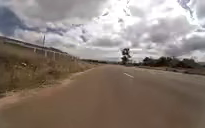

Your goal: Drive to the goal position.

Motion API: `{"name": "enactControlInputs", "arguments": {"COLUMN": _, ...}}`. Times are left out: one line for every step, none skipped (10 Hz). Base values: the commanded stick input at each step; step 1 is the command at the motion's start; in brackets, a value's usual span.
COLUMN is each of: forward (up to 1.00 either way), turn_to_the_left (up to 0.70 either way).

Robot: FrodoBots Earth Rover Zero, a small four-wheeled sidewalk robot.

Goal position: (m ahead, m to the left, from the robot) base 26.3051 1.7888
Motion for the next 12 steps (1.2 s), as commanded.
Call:
{"name": "enactControlInputs", "arguments": {"forward": 0.85, "turn_to_the_left": -0.05}}
{"name": "enactControlInputs", "arguments": {"forward": 0.85, "turn_to_the_left": -0.06}}
{"name": "enactControlInputs", "arguments": {"forward": 0.85, "turn_to_the_left": -0.24}}
{"name": "enactControlInputs", "arguments": {"forward": 0.85, "turn_to_the_left": -0.32}}
{"name": "enactControlInputs", "arguments": {"forward": 0.85, "turn_to_the_left": -0.34}}
{"name": "enactControlInputs", "arguments": {"forward": 0.85, "turn_to_the_left": -0.34}}
{"name": "enactControlInputs", "arguments": {"forward": 0.85, "turn_to_the_left": -0.30}}
{"name": "enactControlInputs", "arguments": {"forward": 0.85, "turn_to_the_left": -0.17}}
{"name": "enactControlInputs", "arguments": {"forward": 0.85, "turn_to_the_left": 0.00}}
{"name": "enactControlInputs", "arguments": {"forward": 0.85, "turn_to_the_left": 0.00}}
{"name": "enactControlInputs", "arguments": {"forward": 0.85, "turn_to_the_left": 0.00}}
{"name": "enactControlInputs", "arguments": {"forward": 0.85, "turn_to_the_left": 0.00}}
